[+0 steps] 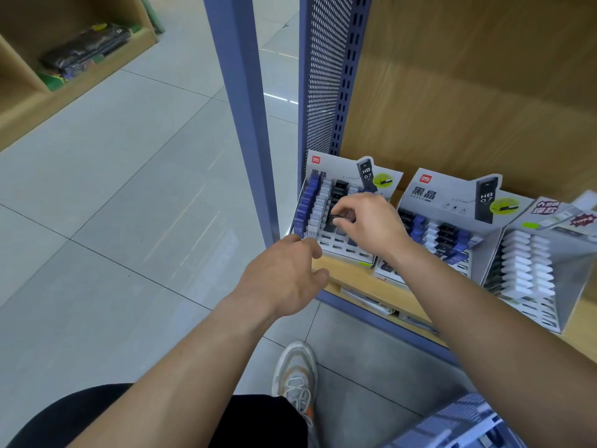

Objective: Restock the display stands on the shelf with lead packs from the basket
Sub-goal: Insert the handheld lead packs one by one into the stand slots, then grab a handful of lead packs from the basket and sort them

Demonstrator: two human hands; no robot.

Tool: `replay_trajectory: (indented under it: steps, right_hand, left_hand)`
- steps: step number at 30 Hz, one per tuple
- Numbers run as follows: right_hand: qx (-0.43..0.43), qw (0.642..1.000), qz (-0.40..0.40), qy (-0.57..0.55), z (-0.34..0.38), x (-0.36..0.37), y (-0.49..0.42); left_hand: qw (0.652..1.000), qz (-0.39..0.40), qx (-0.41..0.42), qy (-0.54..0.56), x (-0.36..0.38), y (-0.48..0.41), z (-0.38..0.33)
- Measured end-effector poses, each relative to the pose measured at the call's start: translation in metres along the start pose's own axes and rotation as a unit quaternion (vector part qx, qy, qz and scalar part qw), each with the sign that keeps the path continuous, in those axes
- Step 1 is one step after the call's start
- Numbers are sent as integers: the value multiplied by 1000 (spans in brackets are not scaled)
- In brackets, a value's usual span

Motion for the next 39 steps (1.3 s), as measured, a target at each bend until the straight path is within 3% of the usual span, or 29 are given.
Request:
replay_trajectory:
  steps: [7,12,17,21,25,30,33,39]
  right_hand:
    - [26,999,-14,39,10,19,-8]
    - [53,997,-52,-23,8,-6,10]
    - [113,987,-106,-50,-26,-71,108]
    - [229,967,-111,-21,-74,-106,234]
    - [343,938,-48,4,-120,-119,348]
    - [421,904,80,-5,-151,-97,432]
    - [447,882,150,-27,-165,-66,458]
    - [489,850,168,-101,-178,5,484]
  left_hand:
    - [1000,1,4,0,-2,0,-5]
    - [1000,-1,30,-10,-2,-6,-20]
    - [995,37,86,-33,20,-8,-59]
    - [984,103,132,-68,61,9,-106]
    - [960,139,211,-120,121,47,-158]
    - [930,219,256,-146,207,91,-198]
    - [922,265,227,-166,261,102,-194]
    - [936,311,113,-118,339,101,-169]
Point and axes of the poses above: each hand's wrist, its own y-axis away from the middle knuckle, its own x-axis out of the palm, z = x × y, the point moved 1 cm from there along -y, towards the middle knuckle, and after that the axes turned 4 degrees about x, right-handed, at the moved point
